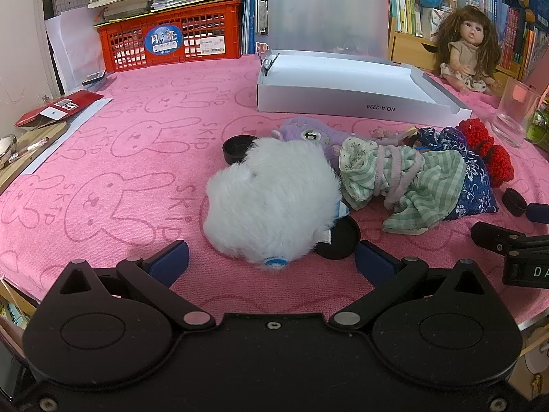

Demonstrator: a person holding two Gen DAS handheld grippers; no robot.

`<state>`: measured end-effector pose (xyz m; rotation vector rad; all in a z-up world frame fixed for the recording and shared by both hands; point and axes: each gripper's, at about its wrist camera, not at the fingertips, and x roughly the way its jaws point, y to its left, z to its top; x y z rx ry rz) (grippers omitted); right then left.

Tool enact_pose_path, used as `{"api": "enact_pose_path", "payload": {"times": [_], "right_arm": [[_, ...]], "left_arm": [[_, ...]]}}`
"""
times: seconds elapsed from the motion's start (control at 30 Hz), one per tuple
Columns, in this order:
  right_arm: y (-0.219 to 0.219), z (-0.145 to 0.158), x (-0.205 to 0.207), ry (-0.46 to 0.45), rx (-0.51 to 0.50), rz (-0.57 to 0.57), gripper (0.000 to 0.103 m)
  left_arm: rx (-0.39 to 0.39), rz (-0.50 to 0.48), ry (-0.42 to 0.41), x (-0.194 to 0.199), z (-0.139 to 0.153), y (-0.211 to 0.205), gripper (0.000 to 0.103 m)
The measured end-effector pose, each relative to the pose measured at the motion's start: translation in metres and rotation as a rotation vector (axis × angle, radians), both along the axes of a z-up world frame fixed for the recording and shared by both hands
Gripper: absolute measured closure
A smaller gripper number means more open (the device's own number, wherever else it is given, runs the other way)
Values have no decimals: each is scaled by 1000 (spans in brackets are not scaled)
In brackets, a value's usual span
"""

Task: Organize objects
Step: 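Move the left tool toward the white fluffy plush ball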

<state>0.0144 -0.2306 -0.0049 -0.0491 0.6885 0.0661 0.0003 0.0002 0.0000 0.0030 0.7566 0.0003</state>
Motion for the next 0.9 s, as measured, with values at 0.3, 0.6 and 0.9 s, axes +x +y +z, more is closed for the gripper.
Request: {"api": "enact_pose_path", "payload": {"times": [0.3,0.6,0.9], "right_arm": [[1,-1,0,0,0,0,0],[1,-1,0,0,0,0,0],[0,-1,-1,-1,0,1,0]], "left_arm": [[1,-1,-3,-1,3,-2,0],[1,-2,-7,-1,2,0,0],[1,-5,-12,-3,4,1,0]]}}
